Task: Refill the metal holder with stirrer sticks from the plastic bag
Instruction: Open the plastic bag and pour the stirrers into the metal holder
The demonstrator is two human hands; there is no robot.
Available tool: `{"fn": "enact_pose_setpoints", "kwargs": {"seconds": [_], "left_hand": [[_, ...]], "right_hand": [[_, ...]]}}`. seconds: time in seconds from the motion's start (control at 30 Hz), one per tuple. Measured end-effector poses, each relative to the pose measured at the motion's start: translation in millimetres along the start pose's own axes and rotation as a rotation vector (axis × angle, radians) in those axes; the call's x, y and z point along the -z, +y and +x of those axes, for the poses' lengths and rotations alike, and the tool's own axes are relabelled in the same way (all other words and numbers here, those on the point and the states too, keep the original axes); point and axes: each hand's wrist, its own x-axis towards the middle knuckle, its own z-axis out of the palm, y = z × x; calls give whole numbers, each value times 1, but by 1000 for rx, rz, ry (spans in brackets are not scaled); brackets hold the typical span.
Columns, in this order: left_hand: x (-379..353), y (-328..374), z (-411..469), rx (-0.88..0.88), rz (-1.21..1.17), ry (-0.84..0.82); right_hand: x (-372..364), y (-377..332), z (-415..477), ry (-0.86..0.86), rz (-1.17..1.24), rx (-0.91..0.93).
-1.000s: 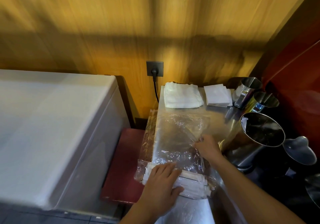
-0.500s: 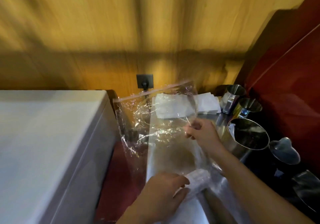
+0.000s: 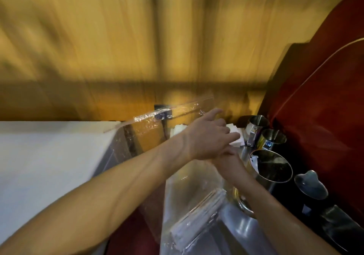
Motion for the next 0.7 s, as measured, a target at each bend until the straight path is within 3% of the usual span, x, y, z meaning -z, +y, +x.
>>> {"fn": "enact_pose_setpoints", "kwargs": {"seconds": [0.13, 0.23, 0.37, 0.6, 0.7], "left_hand": [[14, -14, 0, -10, 6, -57], [27, -22, -2, -16, 23, 12], [44, -47, -8, 30, -22, 164], [55, -78, -19, 259, 54, 61], [47, -55, -17, 243, 113, 40]], "right_hand": [[3, 4, -2, -8, 150, 73], [11, 13, -4, 18, 217, 17], [17, 14, -14, -69, 226, 17], [25, 18, -12, 19, 152, 1], [23, 14, -11, 80, 143, 9]]}}
